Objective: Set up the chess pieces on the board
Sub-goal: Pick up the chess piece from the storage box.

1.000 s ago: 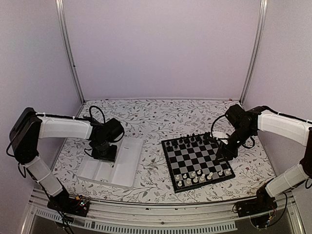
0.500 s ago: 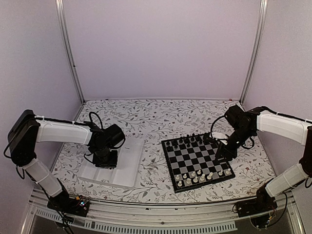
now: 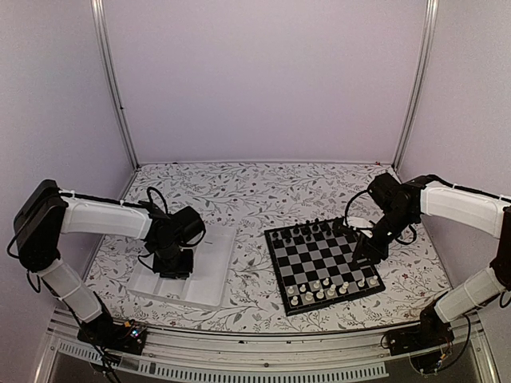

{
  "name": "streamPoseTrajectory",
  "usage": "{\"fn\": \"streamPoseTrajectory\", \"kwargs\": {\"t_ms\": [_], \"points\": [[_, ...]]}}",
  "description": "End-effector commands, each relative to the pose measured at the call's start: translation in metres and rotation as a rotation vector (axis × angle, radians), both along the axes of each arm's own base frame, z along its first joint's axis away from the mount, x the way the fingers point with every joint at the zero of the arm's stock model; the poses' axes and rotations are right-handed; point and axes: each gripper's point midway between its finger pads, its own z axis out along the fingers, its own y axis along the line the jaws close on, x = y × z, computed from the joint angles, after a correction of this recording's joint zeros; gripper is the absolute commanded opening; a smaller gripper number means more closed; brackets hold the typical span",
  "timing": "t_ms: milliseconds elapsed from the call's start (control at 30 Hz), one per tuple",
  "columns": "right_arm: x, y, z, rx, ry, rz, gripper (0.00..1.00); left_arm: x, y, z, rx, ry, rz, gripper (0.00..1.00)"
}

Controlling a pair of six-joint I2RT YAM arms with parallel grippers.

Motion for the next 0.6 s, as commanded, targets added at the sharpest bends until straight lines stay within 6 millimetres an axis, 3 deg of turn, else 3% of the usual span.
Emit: {"fn": "streamPoseTrajectory", "kwargs": {"t_ms": [0, 400, 567], "points": [[-0.001, 0.003, 0.002, 0.015, -0.01, 0.004, 0.37, -0.026, 0.015, -0.029, 0.052, 0.123, 0.0, 0.32], [-0.001, 0.01, 0.003, 0.021, -0.013, 0.015, 0.36, -0.036, 0.035, -0.035, 0.098, 0.168, -0.001, 0.2], [0.001, 0.017, 0.008, 0.045, -0.002, 0.017, 0.36, -0.023, 0.034, -0.017, 0.124, 0.12, -0.056, 0.17]]}}
